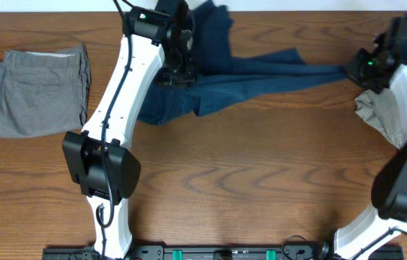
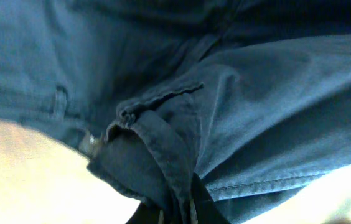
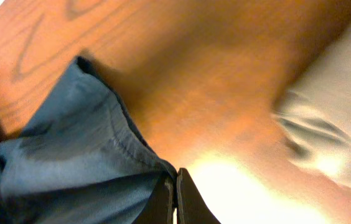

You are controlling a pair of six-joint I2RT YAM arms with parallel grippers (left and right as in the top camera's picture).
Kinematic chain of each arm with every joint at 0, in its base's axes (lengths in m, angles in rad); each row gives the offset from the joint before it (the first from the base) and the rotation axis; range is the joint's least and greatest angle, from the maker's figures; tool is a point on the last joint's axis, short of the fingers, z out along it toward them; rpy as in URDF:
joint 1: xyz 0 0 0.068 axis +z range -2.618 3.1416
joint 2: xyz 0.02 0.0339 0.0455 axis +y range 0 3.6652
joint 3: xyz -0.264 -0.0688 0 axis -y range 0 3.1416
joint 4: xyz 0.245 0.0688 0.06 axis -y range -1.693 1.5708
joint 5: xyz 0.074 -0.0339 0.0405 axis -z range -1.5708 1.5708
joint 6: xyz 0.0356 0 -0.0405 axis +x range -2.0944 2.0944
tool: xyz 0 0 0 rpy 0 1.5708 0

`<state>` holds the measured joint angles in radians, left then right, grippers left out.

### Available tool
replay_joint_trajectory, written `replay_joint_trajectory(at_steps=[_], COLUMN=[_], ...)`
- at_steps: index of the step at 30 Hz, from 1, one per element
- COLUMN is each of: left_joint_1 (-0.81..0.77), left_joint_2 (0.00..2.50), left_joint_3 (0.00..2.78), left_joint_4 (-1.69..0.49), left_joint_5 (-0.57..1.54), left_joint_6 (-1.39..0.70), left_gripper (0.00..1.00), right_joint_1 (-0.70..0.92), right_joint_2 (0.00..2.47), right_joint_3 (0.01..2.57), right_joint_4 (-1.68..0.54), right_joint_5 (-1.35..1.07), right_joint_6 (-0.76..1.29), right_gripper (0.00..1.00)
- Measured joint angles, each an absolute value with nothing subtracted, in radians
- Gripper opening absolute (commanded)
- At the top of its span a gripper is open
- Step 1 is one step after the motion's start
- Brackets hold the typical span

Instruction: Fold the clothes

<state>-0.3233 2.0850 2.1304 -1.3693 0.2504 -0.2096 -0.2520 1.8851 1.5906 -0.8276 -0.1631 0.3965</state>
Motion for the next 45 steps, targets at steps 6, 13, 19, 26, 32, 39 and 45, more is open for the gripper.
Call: replay_joint_trajectory(at_steps=[6, 13, 19, 26, 32, 39, 45], left_joint_1=[-0.361, -0.439, -0.455, -0.455, -0.456, -0.438, -0.388], left_joint_2=[2.085, 2.078, 2.032, 1.79, 1.501, 1.175, 1.072], left_joint_3=[2.128, 2.027, 1.85, 1.551, 1.298, 1.2, 1.2], left_joint_4=[-1.541, -1.612, -1.592, -1.455, -1.402, -1.457, -1.325], left_joint_5=[0.29, 0.289, 0.281, 0.274, 0.284, 0.228, 0.146], left_joint_6=[-0.21, -0.209, -0.238, -0.295, -0.334, -0.402, -0.514], left_gripper=[0.06, 0.06, 0.06, 0.06, 0.06, 0.06, 0.06], right_joint_1=[-0.303, -0.348, -0.351, -0.351, -0.356, -0.422, -0.381], right_joint_2=[1.828, 1.827, 1.817, 1.714, 1.533, 1.291, 1.176], right_joint_3=[1.592, 1.588, 1.566, 1.386, 1.253, 1.249, 1.252], right_joint_4=[-1.124, -1.38, -1.473, -1.448, -1.461, -1.48, -1.252], right_joint_5=[-0.098, 0.003, 0.014, -0.007, -0.04, 0.052, -0.039], right_joint_6=[0.362, 0.353, 0.344, 0.345, 0.355, 0.346, 0.251], right_gripper=[0.01, 0.01, 0.01, 0.01, 0.01, 0.01, 0.01])
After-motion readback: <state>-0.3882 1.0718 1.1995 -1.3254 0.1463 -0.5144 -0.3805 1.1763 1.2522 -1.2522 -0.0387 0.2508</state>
